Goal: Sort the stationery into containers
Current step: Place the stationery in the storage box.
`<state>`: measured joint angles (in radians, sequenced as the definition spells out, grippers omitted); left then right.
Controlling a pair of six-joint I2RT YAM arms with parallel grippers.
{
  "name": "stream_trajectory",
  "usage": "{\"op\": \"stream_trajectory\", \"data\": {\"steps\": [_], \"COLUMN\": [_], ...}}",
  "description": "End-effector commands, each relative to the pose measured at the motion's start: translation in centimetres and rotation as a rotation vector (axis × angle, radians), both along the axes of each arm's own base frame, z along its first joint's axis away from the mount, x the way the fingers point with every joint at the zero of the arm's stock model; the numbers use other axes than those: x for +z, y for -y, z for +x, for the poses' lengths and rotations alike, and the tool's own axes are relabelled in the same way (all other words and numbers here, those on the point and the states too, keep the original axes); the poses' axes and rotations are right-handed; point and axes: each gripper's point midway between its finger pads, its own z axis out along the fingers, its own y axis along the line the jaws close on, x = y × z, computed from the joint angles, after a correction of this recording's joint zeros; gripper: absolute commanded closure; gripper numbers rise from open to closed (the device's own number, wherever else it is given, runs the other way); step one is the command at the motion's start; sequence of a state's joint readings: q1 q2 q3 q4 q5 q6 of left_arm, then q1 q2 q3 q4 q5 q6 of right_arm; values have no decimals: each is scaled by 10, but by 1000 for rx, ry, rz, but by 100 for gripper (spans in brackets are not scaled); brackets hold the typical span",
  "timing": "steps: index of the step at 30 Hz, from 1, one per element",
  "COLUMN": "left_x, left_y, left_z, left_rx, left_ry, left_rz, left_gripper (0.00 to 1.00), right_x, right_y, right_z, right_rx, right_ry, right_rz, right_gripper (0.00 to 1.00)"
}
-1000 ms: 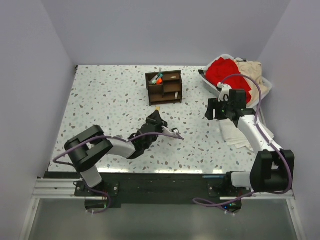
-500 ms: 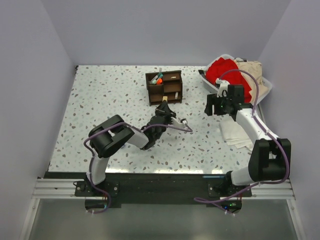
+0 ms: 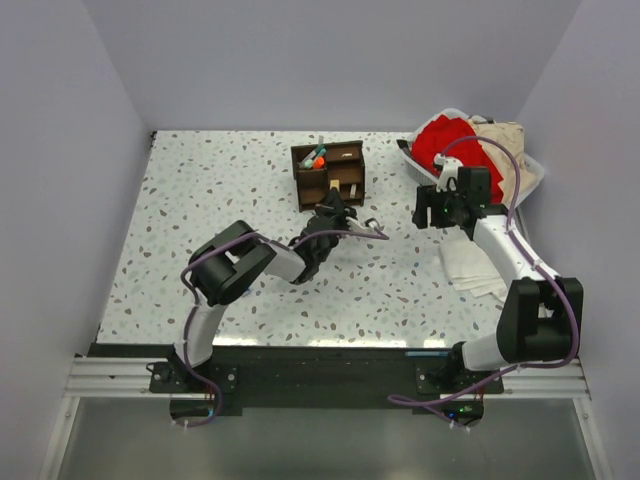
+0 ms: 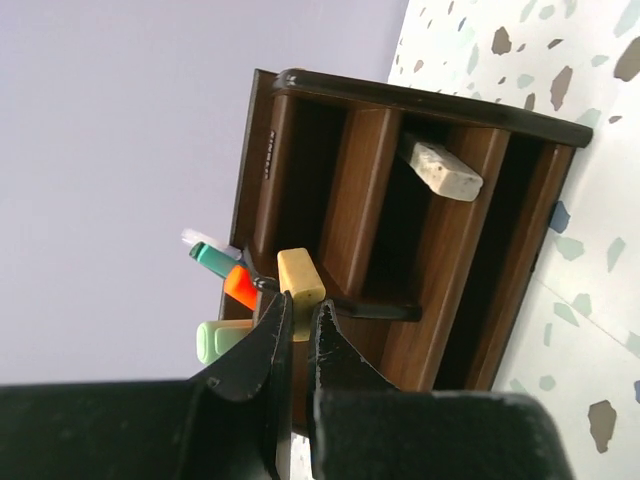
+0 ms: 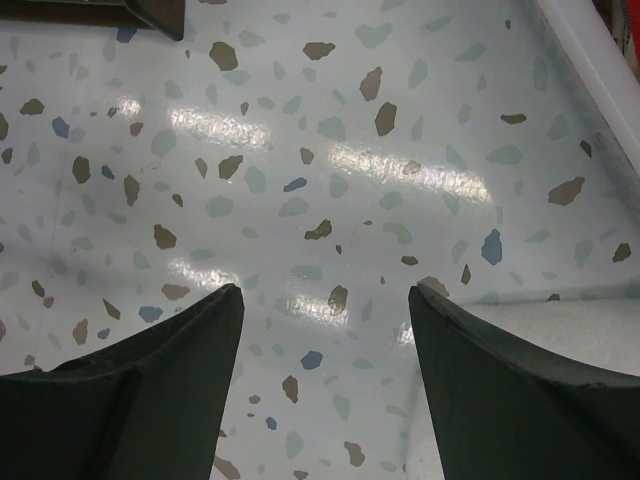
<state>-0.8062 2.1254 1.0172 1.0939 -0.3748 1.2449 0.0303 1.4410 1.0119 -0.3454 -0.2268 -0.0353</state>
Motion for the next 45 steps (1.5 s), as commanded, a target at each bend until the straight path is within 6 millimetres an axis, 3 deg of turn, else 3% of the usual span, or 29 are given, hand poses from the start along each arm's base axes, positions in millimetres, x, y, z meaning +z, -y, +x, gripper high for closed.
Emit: {"op": "stream_trajectory", "data": {"steps": [1, 11, 19, 26, 35, 45], "left_x": [17, -3, -10, -19, -33, -39], "left_y": [16, 21, 28, 21, 17, 18], "left_z": [-3, -9, 2, 20, 39, 44], "left_rx": [-42, -32, -15, 31, 54, 48], "left_ry": [31, -13, 5, -2, -63, -79], "left_rz": [-98, -115, -128, -142, -153, -156], "left_gripper": [100, 100, 100, 100, 100, 100], "right_x": [11, 14, 17, 13, 11, 6], "right_y": [4, 5, 7, 10, 11, 11], "right_z": [12, 10, 6, 0, 7, 4], "right_rx": [-3, -3, -7, -17, -27, -30], "right_ry": [40, 49, 53, 43, 39, 25], "right_rz": [-14, -16, -16, -13, -6, -3], "right_gripper": [29, 29, 29, 29, 29, 29]}}
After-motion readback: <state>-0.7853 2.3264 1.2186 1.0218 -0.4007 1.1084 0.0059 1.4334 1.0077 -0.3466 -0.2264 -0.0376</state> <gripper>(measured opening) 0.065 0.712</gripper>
